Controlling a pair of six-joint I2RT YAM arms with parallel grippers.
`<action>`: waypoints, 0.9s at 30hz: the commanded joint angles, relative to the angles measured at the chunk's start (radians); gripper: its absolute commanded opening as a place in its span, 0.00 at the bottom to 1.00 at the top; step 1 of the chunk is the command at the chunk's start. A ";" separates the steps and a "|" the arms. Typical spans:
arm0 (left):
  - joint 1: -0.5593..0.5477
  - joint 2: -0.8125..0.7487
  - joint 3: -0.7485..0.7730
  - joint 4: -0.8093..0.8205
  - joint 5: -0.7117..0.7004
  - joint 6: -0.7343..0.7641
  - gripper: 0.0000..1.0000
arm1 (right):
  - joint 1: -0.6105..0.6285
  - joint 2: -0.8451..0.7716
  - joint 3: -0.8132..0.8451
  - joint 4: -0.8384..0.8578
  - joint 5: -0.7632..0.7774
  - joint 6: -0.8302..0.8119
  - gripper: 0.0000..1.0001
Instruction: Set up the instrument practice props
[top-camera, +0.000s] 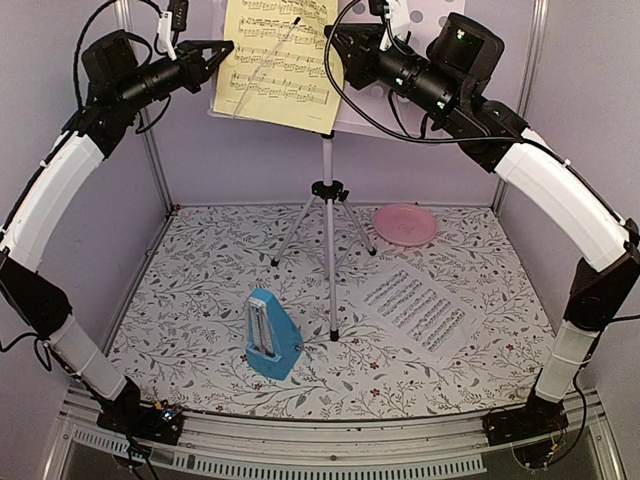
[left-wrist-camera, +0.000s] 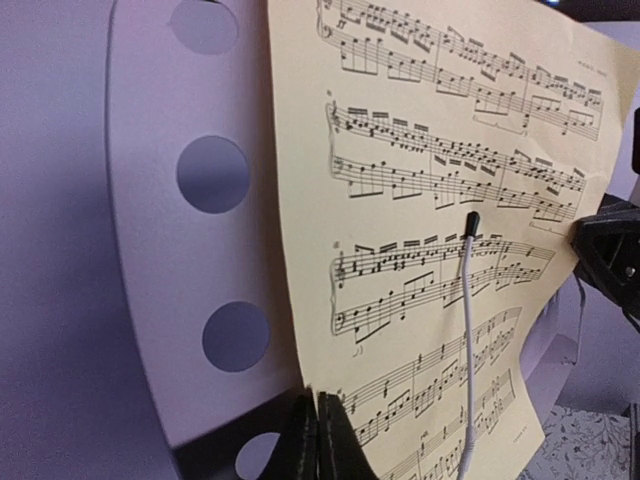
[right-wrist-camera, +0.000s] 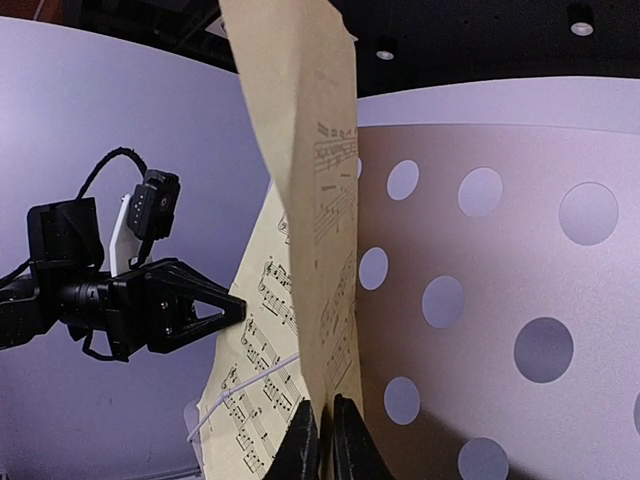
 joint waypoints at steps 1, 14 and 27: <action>0.006 0.006 0.017 0.022 0.006 0.003 0.00 | 0.002 0.015 0.009 0.040 -0.003 0.008 0.06; 0.006 -0.075 -0.111 0.098 -0.113 0.036 0.00 | 0.003 0.089 0.083 0.091 0.025 -0.034 0.00; 0.006 -0.095 -0.149 0.142 -0.183 0.052 0.00 | 0.002 0.130 0.122 0.165 0.053 -0.073 0.00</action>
